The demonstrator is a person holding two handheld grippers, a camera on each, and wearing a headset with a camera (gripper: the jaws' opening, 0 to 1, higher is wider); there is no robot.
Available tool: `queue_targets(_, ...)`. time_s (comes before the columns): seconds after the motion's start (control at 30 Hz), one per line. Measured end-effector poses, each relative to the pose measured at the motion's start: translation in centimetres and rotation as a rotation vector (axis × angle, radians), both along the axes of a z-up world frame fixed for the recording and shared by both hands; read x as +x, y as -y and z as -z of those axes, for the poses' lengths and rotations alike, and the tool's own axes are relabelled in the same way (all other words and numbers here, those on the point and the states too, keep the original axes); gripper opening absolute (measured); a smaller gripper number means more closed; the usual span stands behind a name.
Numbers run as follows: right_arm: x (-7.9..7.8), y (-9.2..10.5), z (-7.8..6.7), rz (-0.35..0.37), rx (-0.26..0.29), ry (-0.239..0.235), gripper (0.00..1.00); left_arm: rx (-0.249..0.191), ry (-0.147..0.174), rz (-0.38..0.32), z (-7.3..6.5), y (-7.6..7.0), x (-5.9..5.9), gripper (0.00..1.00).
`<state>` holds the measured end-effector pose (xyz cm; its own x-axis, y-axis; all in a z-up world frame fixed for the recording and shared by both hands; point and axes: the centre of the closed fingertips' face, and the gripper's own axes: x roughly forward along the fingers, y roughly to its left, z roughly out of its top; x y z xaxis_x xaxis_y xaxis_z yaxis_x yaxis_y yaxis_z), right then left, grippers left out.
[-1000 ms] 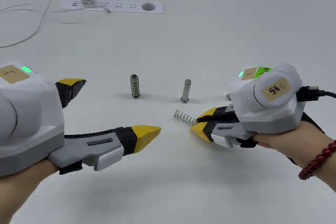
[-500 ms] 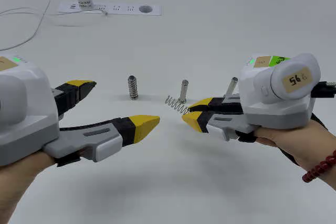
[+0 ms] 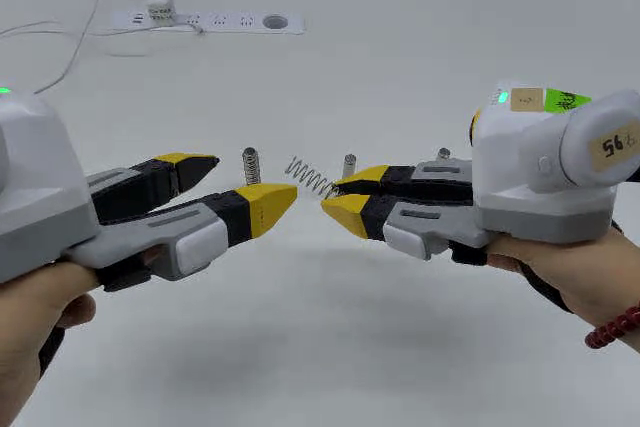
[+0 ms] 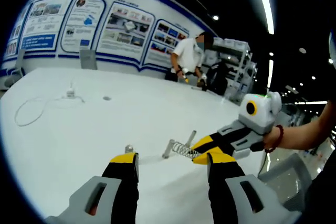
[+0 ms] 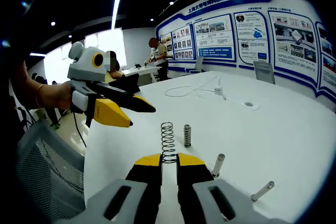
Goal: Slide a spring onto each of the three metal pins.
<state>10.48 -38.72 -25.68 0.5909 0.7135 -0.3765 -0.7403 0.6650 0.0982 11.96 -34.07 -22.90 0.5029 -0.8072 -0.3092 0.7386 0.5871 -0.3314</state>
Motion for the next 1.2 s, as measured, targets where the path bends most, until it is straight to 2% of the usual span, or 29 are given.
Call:
queue_targets(0.23,-0.7,-1.0,-1.0,-0.042,0.029,0.026,0.11,-0.052,-0.033,0.033,-0.4,0.7,-0.4,0.43)
queue_targets(0.33,-0.9,-1.3,-1.6,-0.057,0.05,0.042,0.11,-0.105,-0.061,0.049,-0.8,1.2,-0.7,0.38)
queue_targets(0.43,-1.0,-1.6,-2.2,-0.069,0.077,0.054,0.11,-0.134,-0.085,0.059,-0.7,1.4,-0.8,0.37)
queue_targets(0.67,-1.3,-1.8,-2.9,-0.088,0.108,0.07,0.11,-0.206,-0.113,0.074,-1.4,1.8,-1.2,0.3)
queue_targets(0.77,-1.4,-1.8,-3.0,-0.093,0.117,0.07,0.11,-0.274,-0.135,0.083,-2.2,2.0,-1.4,0.28)
queue_targets(0.83,-1.4,-1.9,-3.1,-0.097,0.12,0.074,0.11,-0.304,-0.15,0.082,-2.5,2.0,-1.3,0.26)
queue_targets(0.93,-1.4,-1.9,-3.1,-0.098,0.123,0.073,0.11,-0.322,-0.157,0.081,-2.7,2.0,-1.3,0.24)
queue_targets(1.13,-1.5,-2.0,-3.1,-0.103,0.128,0.074,0.11,-0.322,-0.165,0.084,-2.6,2.0,-1.4,0.2)
queue_targets(1.2,-1.6,-2.0,-3.1,-0.105,0.128,0.075,0.11,-0.342,-0.17,0.086,-2.8,2.1,-1.4,0.17)
